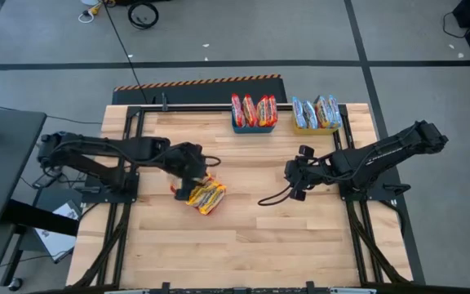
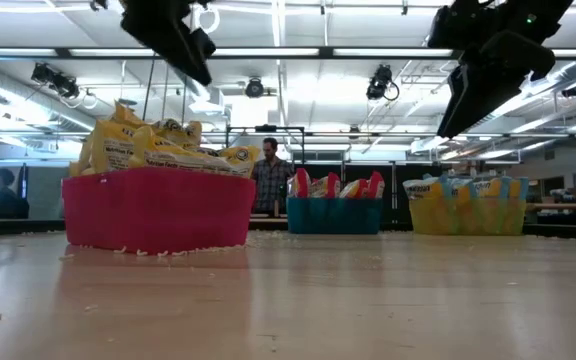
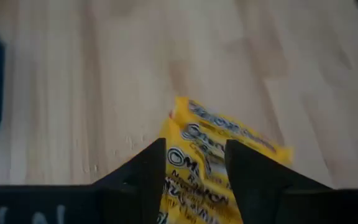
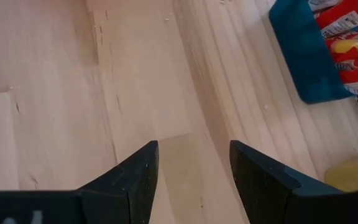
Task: Sort Maruchan noodles
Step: Adjust the yellow noodle packs on the red bin
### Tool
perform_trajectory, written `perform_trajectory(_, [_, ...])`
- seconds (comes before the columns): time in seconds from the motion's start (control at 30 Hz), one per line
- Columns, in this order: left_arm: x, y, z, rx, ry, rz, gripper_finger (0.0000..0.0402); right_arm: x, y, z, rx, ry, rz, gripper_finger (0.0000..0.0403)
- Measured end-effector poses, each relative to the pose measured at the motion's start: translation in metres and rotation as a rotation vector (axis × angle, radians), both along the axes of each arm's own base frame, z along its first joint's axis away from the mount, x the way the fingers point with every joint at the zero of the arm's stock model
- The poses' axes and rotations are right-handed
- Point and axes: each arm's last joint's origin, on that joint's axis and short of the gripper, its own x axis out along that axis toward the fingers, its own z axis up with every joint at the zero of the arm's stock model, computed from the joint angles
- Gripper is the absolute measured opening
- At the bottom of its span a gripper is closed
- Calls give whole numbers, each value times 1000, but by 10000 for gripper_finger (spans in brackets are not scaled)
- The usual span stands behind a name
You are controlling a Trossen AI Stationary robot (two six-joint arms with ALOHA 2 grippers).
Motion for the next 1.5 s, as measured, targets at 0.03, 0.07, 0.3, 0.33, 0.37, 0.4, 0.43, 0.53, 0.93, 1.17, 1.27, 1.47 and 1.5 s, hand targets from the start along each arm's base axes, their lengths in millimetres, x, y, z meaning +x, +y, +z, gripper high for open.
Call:
perform_trajectory(0.03, [2, -3, -2, -13, 7, 52, 172, 0, 0, 0, -1, 2, 3, 203])
perform_trajectory(0.07, [4, -6, -6, -23, 27, 104, 174, 0, 0, 0, -5, 6, 7, 203])
perform_trajectory(0.3, [19, -29, -37, 15, 137, 326, 150, 1, -4, 0, -53, 30, 53, 203])
perform_trajectory(0.33, [20, -31, -40, 30, 145, 344, 143, 1, -6, 0, -57, 32, 52, 203])
perform_trajectory(0.37, [21, -34, -43, 51, 151, 354, 137, 1, -7, 0, -59, 34, 50, 203])
perform_trajectory(0.4, [22, -37, -46, 68, 157, 366, 130, 1, -8, 0, -62, 36, 50, 203])
perform_trajectory(0.43, [23, -39, -50, 90, 164, 373, 124, 2, -9, 0, -63, 38, 51, 203])
perform_trajectory(0.53, [25, -45, -59, 153, 175, 414, 109, 2, -10, 0, -56, 35, 53, 203])
perform_trajectory(0.93, [28, -49, -92, 258, 334, 469, 99, 3, -9, 0, -13, 37, 75, 203])
perform_trajectory(1.17, [25, -48, -82, 297, 333, 521, 142, 3, -9, 0, -16, 35, 81, 203])
perform_trajectory(1.27, [23, -45, -82, 289, 339, 586, 157, 3, -9, 0, -20, 37, 86, 203])
perform_trajectory(1.47, [21, -42, -92, 224, 367, 622, 181, 3, -9, 0, -30, 42, 102, 203])
perform_trajectory(1.5, [21, -42, -92, 224, 366, 621, 184, 3, -8, 1, -34, 44, 109, 203])
